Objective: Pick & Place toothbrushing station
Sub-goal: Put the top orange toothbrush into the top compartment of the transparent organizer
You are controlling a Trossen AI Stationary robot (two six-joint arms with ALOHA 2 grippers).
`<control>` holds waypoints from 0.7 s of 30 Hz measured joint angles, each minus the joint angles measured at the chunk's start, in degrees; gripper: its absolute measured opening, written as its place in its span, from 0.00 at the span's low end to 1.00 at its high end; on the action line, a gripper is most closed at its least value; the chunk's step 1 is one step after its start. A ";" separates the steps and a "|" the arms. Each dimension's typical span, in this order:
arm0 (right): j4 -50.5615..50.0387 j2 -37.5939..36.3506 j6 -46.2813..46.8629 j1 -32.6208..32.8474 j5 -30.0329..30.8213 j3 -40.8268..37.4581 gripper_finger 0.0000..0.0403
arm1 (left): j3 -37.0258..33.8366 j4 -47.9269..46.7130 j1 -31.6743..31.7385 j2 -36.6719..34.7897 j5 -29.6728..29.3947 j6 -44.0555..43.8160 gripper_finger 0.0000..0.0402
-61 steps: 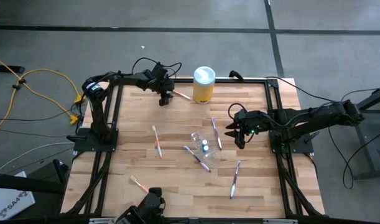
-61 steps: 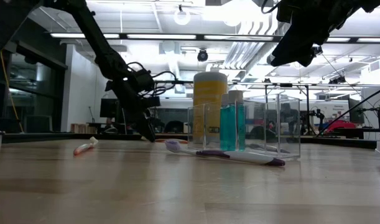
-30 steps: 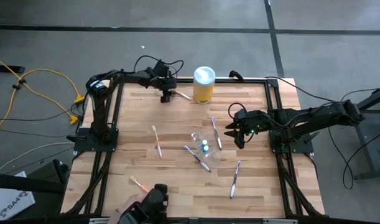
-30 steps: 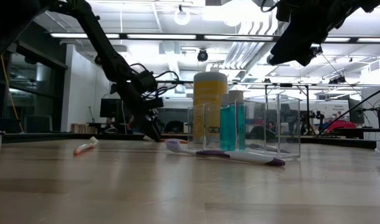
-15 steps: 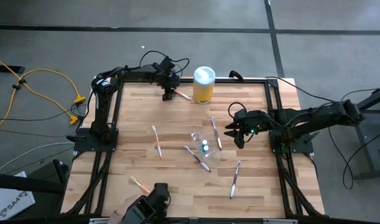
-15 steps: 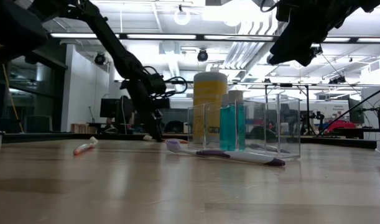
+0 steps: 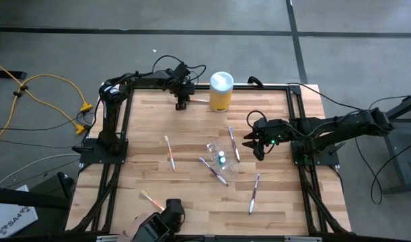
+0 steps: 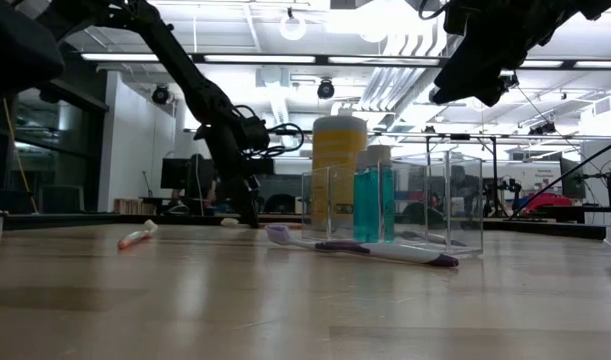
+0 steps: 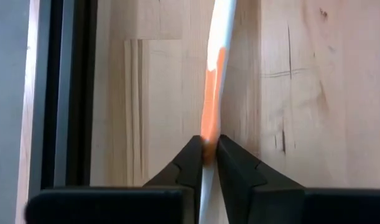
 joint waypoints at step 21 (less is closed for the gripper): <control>-0.02 0.00 0.17 -0.01 -0.15 0.00 0.36 | -0.04 -2.45 0.20 0.00 -2.74 2.76 0.05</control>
